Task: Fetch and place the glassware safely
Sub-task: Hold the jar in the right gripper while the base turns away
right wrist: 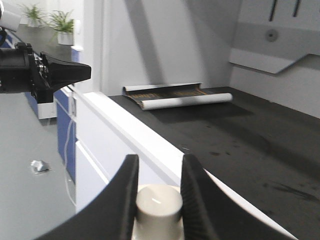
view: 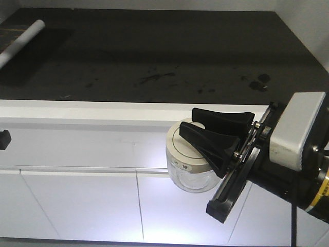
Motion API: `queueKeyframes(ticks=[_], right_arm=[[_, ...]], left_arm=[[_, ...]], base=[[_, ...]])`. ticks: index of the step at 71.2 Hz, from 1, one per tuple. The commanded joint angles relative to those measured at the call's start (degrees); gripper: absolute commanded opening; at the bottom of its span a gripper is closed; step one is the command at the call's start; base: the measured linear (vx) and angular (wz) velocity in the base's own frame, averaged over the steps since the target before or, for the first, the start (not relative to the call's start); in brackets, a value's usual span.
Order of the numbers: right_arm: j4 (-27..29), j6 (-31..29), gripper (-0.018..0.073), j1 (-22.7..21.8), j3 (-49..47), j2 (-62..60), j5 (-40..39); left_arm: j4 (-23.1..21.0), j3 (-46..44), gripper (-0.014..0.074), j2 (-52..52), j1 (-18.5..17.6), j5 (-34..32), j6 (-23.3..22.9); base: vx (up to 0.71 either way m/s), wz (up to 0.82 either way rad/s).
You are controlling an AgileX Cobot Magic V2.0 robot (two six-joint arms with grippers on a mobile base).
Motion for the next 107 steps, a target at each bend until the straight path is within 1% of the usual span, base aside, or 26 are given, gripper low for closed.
queueKeyframes(ticks=[1, 71, 107], right_arm=[[1.44, -0.04, -0.0003, 0.11, -1.73, -0.93, -4.2], [1.44, -0.04, -0.0003, 0.11, -1.73, -0.93, -4.2], [1.44, -0.04, -0.0003, 0.11, -1.73, -0.93, -4.2]], left_arm=[[-0.36, -1.49, -0.0007, -0.71, -0.36, -4.03, -0.16], [-0.36, -1.49, -0.0007, -0.71, -0.36, -4.03, -0.16], [-0.36, -1.49, -0.0007, -0.71, -0.36, -4.03, -0.16]], base=[[0.01, 0.39], [-0.01, 0.44], [-0.05, 0.62]])
